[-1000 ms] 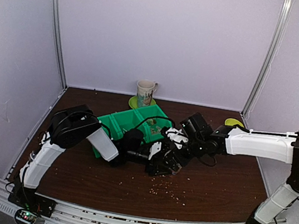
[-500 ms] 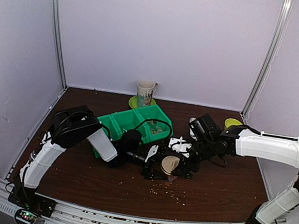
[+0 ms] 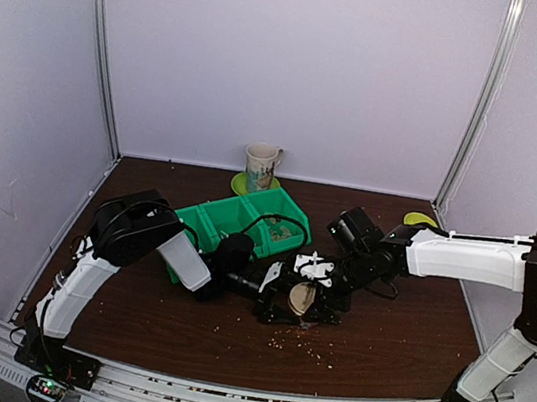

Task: Pack the candies
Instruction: Screw the box lid onto the packing box.

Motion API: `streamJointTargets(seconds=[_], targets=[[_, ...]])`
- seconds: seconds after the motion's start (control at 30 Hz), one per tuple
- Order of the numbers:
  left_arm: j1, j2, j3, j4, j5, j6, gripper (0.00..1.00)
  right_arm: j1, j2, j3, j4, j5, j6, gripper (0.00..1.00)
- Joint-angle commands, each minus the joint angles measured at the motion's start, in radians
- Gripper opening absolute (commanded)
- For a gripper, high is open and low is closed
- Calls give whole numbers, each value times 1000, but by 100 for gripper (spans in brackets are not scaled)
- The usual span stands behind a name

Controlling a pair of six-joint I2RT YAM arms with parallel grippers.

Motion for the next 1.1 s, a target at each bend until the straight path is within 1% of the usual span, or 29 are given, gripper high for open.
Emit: streamJointTargets(seconds=[0.0,0.23,0.4,0.57,0.6,0.67,0.73,0.87,0.97,1.07], targets=[[0,33,4,-25,34,-19,64,-5,23,31,16,7,14,100],[0,32,5,-28,32,-19,64,-6,38,48,7,-2,24,98],[1,35,8,-34,21,-19,64,-11,53,65,3,5,55,92],[0,35,12,-38,14,-20,63,-12,64,67,-2,7,70,88],[0,35,12,-38,13,-22,63,-12,67,66,-4,6,73,87],[0,34,12,-38,8,-22,63,-12,70,67,-10,-6,76,81],[0,34,12,-39,3,-24,63,-12,71,63,-5,-3,89,80],[0,30,13,-56,-53,-21,63,-11,62,47,23,21,135,79],[1,22,12,-91,-146,-6,63,-11,53,32,53,49,196,79],[1,13,4,-101,-207,9,63,-8,55,32,66,92,278,79]])
